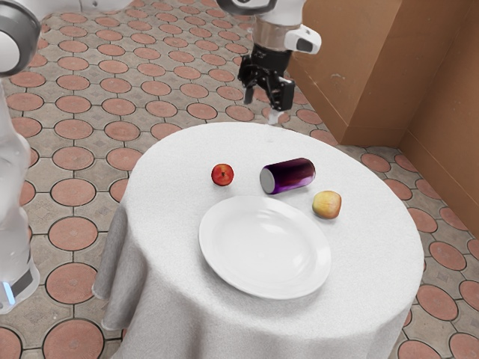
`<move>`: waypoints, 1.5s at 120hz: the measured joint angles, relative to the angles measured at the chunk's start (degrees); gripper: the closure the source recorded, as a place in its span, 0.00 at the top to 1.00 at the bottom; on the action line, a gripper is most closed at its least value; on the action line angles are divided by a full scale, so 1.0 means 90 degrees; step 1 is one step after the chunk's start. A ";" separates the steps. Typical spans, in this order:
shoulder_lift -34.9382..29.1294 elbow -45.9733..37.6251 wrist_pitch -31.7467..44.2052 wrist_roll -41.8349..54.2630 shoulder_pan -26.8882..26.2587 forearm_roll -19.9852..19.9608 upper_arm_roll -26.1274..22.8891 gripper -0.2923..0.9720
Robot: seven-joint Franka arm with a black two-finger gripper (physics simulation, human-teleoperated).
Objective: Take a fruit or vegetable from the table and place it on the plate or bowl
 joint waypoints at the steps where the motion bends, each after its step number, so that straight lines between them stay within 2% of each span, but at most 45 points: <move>1: -0.0010 -0.0002 -0.0011 -0.0161 -0.0023 -0.0006 0.0009 0.77; 23: -0.0013 0.0041 -0.0169 -0.3193 -0.0105 -0.0069 0.0047 0.77; 31: 0.0433 0.0525 -0.0200 -0.4080 -0.0079 -0.0082 -0.0003 0.77; 38: 0.0851 0.0994 -0.0219 -0.4780 0.0074 -0.0101 -0.0267 0.77; 50: 0.1003 0.1235 -0.0242 -0.5785 0.0008 -0.0269 -0.0471 0.77; 72: 0.1291 0.1412 -0.0266 -0.6930 -0.0399 -0.0426 -0.0449 0.77; 80: 0.1442 0.1503 -0.0278 -0.7447 0.0006 -0.0696 -0.0446 0.77; 85: 0.1584 0.1553 -0.0283 -0.7754 0.0397 -0.0690 -0.0441 0.77; 100: 0.3086 0.2989 -0.0206 -0.8585 0.0918 -0.0565 -0.0382 0.77; 117: 0.4046 0.3646 0.0108 -0.9366 0.0988 -0.0532 -0.0435 0.77; 126: 0.4398 0.3833 0.0325 -0.9712 0.1086 -0.0535 -0.0654 0.77; 162: 0.4732 0.3892 0.0768 -1.0999 0.1419 -0.0542 -0.0899 0.77; 180: 0.4761 0.3894 0.0908 -1.1487 0.1387 -0.0521 -0.1081 0.77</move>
